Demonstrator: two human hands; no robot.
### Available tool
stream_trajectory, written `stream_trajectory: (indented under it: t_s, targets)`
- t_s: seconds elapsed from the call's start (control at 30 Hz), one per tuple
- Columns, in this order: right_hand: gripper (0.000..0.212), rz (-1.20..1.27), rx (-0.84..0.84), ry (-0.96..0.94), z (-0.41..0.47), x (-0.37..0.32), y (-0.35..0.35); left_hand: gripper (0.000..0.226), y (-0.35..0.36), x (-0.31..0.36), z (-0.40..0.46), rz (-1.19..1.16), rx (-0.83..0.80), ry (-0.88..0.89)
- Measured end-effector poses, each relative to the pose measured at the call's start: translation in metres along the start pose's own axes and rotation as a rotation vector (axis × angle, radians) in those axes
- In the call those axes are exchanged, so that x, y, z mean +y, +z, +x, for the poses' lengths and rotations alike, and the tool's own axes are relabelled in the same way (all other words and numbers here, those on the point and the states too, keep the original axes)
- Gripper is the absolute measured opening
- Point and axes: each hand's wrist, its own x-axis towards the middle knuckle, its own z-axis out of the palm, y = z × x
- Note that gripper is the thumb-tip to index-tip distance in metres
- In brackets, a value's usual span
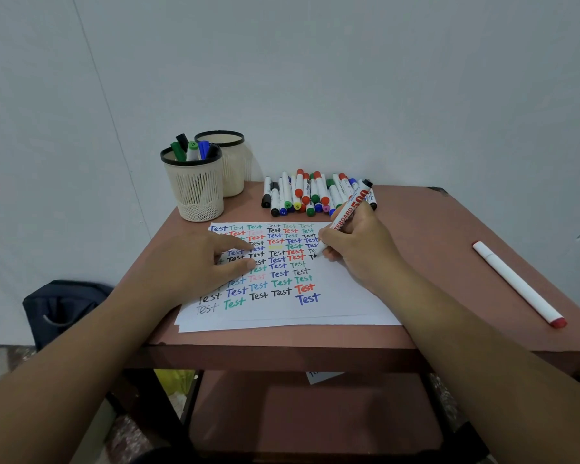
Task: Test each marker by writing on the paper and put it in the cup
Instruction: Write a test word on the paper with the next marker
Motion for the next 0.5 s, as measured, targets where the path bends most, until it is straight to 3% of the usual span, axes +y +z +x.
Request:
stream_trajectory:
  t_s: [0.3, 0.5]
  targets:
    - [0.023, -0.049, 0.083, -0.018, 0.002, 0.0011, -0.0014, 0.047, 0.0013, -0.0015, 0.0006, -0.003, 0.014, 0.001]
    - [0.023, -0.05, 0.052, -0.016, 0.0019, 0.0005, -0.0009, 0.047, 0.0017, -0.0023, 0.0007, -0.001, 0.012, -0.001]
